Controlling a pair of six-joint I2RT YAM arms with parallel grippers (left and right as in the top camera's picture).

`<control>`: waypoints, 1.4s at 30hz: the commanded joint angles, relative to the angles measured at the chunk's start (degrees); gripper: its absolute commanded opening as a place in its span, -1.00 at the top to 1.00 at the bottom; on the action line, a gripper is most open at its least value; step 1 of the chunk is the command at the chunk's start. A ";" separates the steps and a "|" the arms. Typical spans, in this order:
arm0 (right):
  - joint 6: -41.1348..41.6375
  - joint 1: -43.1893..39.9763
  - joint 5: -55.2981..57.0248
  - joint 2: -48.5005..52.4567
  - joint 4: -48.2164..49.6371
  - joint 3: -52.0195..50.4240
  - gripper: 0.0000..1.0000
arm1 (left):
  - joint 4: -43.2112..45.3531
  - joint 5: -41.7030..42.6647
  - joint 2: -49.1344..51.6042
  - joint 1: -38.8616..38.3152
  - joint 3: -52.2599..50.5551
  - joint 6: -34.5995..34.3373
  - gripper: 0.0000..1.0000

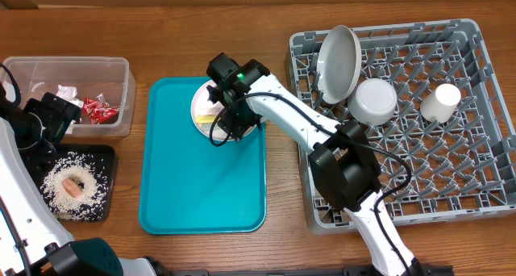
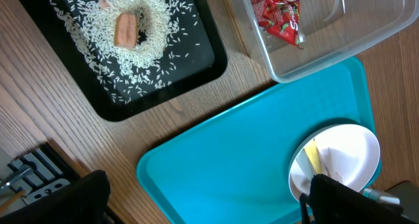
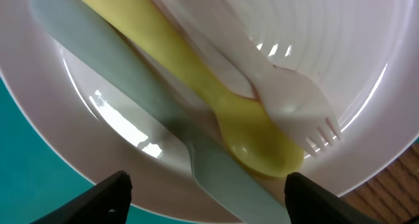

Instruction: Sort waste into correct bins and load items into the dishwasher rack

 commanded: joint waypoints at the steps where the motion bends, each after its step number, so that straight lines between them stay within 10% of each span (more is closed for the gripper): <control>1: 1.16 -0.17 -0.52 0.00 0.20 -0.28 -0.48 | 0.07 0.02 -0.20 -0.37 -0.52 -0.48 -1.00; 42: 2.64 -0.17 -6.32 2.86 1.70 -0.33 -0.36 | 0.04 0.04 -0.20 -0.37 -0.52 -0.48 -0.99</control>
